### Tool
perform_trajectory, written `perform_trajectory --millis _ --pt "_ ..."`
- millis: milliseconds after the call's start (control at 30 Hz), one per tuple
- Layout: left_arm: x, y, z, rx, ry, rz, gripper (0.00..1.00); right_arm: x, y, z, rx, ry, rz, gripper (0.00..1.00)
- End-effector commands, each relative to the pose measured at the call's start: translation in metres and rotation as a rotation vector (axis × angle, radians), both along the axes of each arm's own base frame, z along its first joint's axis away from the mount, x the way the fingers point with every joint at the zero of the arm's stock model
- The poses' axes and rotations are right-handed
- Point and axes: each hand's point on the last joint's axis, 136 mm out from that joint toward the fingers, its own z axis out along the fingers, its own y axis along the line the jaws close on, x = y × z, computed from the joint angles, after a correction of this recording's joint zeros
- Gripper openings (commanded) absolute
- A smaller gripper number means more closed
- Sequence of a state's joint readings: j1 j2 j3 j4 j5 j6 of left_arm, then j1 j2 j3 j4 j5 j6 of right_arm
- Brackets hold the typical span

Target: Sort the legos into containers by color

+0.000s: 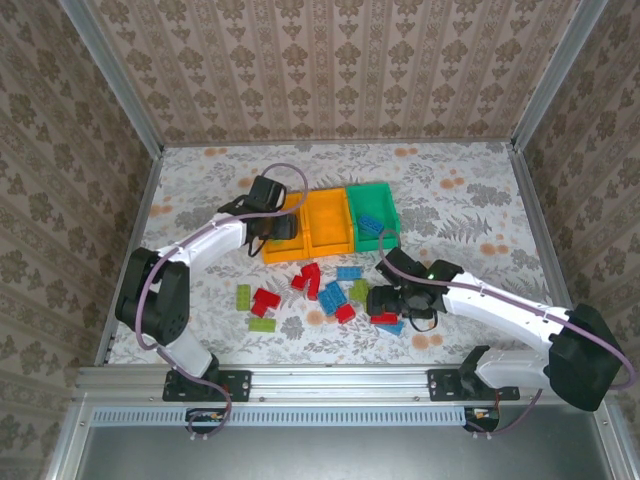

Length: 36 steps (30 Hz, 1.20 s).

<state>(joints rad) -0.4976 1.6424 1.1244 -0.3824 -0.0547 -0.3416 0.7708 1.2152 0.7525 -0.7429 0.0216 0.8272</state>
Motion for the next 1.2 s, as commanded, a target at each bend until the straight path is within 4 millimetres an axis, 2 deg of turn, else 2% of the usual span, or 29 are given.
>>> perform_trajectory --millis 0,167,433,633,667,1000,1167 --pt "0.003 -0.008 0.024 0.010 -0.059 -0.026 0.66 -0.012 -0.007 -0.006 -0.048 0.036 -0.064 0.93" --pt "-0.002 -0.011 0.020 0.012 -0.052 -0.031 0.67 -0.014 0.002 -0.008 -0.062 0.049 -0.044 0.93" --pt "-0.010 -0.004 0.015 0.020 -0.053 -0.017 0.68 -0.015 0.007 -0.014 -0.121 0.069 -0.016 0.92" --pt "-0.012 0.000 0.013 0.027 -0.050 -0.011 0.68 -0.011 0.017 -0.008 -0.138 0.055 0.010 0.91" --pt "-0.012 0.000 0.012 0.027 -0.051 -0.010 0.68 -0.012 0.018 -0.014 -0.162 0.072 0.018 0.91" --pt "-0.015 0.008 0.009 0.018 -0.047 0.001 0.68 -0.015 0.014 -0.020 -0.226 0.101 0.042 0.83" --pt "-0.017 0.009 0.010 0.013 -0.049 0.003 0.68 -0.011 0.017 -0.017 -0.247 0.089 0.058 0.74"
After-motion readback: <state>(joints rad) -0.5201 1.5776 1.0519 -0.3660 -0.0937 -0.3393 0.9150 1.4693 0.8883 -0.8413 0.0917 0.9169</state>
